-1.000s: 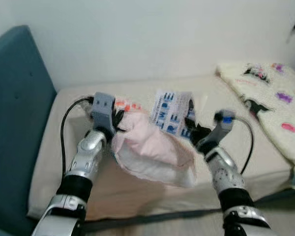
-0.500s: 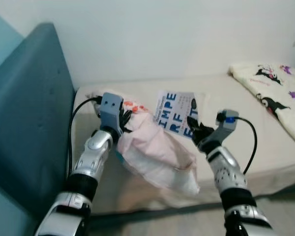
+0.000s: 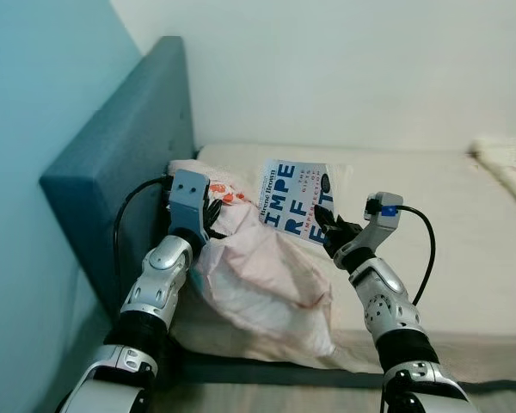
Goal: Clean up the room
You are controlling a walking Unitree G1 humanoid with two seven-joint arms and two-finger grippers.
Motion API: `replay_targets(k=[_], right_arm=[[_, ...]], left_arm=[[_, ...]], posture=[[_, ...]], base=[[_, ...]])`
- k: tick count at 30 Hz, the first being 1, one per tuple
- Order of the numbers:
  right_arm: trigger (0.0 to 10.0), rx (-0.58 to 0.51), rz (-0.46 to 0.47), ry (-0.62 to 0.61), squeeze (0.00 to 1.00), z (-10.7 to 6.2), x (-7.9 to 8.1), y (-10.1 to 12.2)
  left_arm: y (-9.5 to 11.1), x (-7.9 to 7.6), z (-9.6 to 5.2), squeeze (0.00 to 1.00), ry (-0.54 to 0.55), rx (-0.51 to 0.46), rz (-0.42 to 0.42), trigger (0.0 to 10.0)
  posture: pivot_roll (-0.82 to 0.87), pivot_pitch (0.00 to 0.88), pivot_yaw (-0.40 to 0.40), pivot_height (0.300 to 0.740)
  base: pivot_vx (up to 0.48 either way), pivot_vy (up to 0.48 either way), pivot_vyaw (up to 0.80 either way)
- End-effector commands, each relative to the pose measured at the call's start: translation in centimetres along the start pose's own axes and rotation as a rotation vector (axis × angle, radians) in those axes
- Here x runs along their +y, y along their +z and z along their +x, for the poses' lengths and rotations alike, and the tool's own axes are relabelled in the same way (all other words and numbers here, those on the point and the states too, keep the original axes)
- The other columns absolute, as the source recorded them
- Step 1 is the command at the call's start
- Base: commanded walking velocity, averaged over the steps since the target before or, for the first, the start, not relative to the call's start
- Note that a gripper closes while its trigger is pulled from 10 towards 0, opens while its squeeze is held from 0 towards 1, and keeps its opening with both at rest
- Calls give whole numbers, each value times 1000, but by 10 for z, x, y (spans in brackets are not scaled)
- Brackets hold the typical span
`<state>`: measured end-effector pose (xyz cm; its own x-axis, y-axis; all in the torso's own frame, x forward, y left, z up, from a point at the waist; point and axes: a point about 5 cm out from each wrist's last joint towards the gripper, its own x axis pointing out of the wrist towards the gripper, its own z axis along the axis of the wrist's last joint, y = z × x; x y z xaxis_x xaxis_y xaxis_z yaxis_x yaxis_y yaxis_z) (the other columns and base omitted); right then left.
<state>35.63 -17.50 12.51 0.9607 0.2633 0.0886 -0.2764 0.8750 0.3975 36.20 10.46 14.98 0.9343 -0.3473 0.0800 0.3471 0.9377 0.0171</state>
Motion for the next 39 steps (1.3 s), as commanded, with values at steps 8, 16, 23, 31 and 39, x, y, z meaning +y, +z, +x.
replay_targets(k=[8, 16, 23, 31, 39], right_arm=[[10000, -37, -8, 35, 0, 3, 6, 9], [10000, -32, -12, 38, 0, 3, 6, 8], [10000, -26, -64, -8, 0, 2, 1, 9], [10000, -39, -27, -56, 0, 2, -4, 10], [10000, -39, -25, -48, 0, 2, -4, 9]], left_arm=[[19, -11, 5, 0, -37, -95, 14, 10000], [18, -15, 4, 0, -38, -95, 35, 10000], [22, -11, 5, 0, -14, -119, 7, 10000], [21, -15, 4, 0, -56, -112, 33, 10000], [21, -17, 4, 0, -63, -109, 41, 10000]], posture=[[-36, 0, -29, 740], [-37, 0, -32, 740], [-32, 0, -30, 740], [-30, 0, -26, 740], [-31, 0, -25, 740]], base=[[0, 0, 0], [0, -452, 0], [0, 0, 109], [0, 0, 294], [0, 0, 0]])
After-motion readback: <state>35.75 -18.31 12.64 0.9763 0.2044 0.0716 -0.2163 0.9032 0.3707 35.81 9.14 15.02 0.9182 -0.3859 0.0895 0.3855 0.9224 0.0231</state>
